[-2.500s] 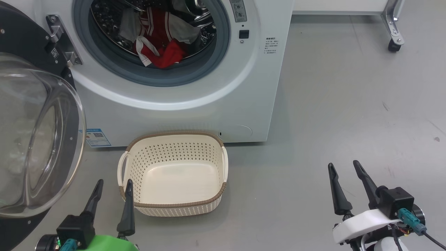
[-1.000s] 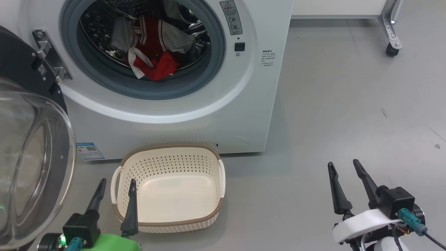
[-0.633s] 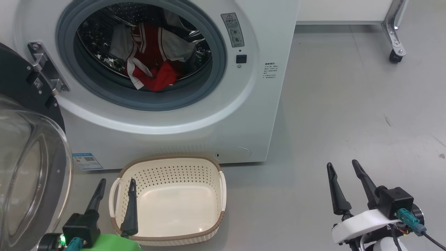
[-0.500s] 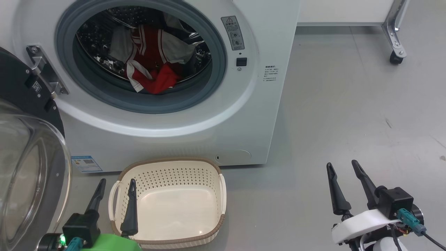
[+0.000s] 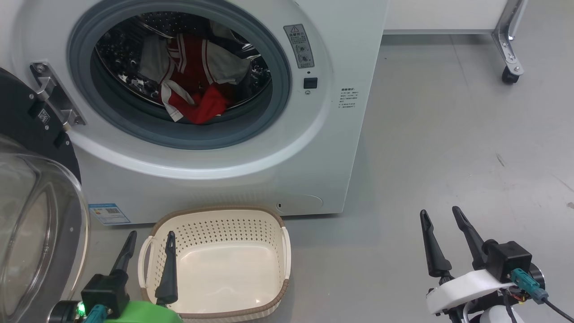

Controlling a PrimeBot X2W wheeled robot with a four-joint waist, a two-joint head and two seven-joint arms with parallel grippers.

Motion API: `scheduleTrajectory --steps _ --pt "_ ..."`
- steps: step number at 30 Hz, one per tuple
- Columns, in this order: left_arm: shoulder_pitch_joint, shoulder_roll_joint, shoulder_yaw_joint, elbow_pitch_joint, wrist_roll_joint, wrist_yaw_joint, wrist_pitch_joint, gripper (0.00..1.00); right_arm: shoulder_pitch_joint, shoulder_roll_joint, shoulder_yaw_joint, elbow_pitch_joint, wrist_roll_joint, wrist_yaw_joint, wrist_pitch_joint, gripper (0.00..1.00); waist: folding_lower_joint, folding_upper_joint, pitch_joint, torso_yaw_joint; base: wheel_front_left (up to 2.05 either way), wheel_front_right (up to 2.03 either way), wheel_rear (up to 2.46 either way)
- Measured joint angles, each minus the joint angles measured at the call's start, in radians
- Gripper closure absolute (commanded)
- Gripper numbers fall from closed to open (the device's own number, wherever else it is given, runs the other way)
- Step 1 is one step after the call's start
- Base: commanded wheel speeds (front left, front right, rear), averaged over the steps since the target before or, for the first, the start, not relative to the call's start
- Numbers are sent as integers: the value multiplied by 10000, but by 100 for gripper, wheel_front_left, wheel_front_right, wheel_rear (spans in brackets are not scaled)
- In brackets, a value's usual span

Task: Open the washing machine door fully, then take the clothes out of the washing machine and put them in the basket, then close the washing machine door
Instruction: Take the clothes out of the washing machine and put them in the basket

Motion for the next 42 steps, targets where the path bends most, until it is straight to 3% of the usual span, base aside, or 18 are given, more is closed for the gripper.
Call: scheduleTrajectory --steps 26,42 --pt "-108 -6 -324 -15 2 -13 244 0 -71 0 6 -242 -12 0 0 0 0 0 613 41 0 0 0" --pt "-3089 -134 -284 825 366 86 984 0 -986 -8 63 -660 -86 86 0 0 0 0 2523 -240 0 0 0"
